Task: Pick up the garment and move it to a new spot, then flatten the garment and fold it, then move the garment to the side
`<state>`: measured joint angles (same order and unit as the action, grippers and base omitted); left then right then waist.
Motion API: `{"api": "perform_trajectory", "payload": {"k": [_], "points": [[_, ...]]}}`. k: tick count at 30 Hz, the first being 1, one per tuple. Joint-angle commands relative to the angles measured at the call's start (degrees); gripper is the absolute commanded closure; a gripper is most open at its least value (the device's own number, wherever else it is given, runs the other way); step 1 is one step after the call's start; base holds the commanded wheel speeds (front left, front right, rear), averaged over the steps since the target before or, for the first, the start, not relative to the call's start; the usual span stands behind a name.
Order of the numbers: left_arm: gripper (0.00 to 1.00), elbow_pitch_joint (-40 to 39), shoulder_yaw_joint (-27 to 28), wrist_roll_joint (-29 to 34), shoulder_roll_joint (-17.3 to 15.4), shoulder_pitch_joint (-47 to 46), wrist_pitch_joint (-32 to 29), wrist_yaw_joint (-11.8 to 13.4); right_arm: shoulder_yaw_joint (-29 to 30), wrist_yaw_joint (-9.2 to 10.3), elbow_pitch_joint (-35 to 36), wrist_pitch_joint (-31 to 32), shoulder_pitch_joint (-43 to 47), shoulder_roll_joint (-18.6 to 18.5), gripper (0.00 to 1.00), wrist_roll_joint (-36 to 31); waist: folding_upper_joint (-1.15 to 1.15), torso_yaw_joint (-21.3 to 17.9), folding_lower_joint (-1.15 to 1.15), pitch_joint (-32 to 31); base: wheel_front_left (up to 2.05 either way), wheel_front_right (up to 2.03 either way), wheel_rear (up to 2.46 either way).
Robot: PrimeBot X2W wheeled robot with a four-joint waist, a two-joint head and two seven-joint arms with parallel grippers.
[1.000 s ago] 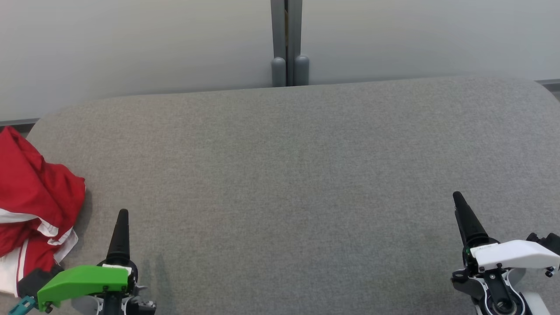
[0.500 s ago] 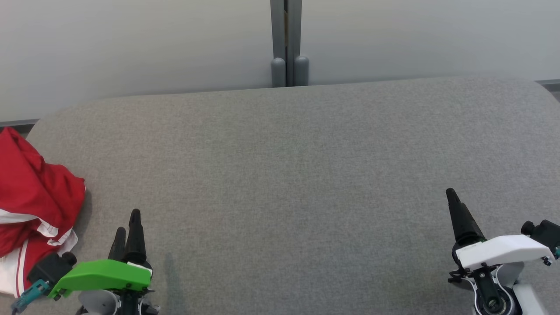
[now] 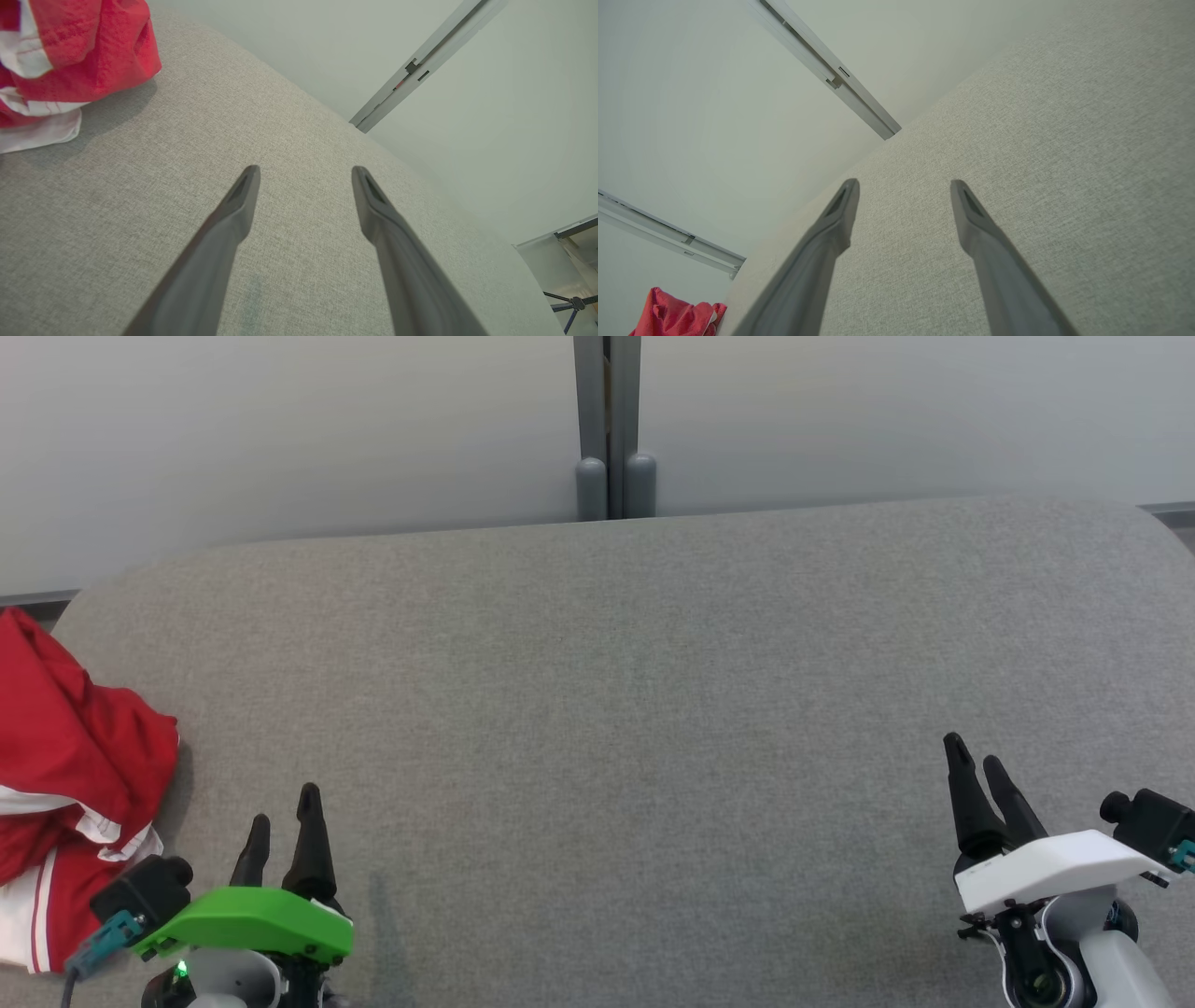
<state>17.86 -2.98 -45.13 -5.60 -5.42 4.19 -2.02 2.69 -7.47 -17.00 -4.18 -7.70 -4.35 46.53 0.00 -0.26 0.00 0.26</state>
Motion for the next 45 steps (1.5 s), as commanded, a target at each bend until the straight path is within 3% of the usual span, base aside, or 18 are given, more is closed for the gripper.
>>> {"api": "perform_trajectory", "payload": {"k": [1, 28, 45], "points": [[0.0, -0.4, -0.5, 2.3, -0.9, -1.9, 0.7, 0.3, 0.0, -0.02, 0.4, -0.7, -1.4, -0.4, 0.0, -2.3, 0.0, 0.0, 0.0, 0.0, 0.0, 0.0, 0.0], [0.0, -0.5, -5.2, 19.2, -2.9, -2.0, 5.1, 3.5, -0.3, -0.03, 0.3, -5.1, -2.1, -0.1, 0.0, -21.2, 0.0, -0.3, 0.0, 0.2, 0.0, 0.0, 0.0], [0.0, 0.8, -3.4, 27.0, -1.1, -0.7, 7.3, 2.1, -0.7, -0.03, 0.5, -7.4, -0.5, 0.9, 0.0, -30.0, 0.0, -0.5, 0.0, 0.2, 0.0, 0.0, 0.0]]}}
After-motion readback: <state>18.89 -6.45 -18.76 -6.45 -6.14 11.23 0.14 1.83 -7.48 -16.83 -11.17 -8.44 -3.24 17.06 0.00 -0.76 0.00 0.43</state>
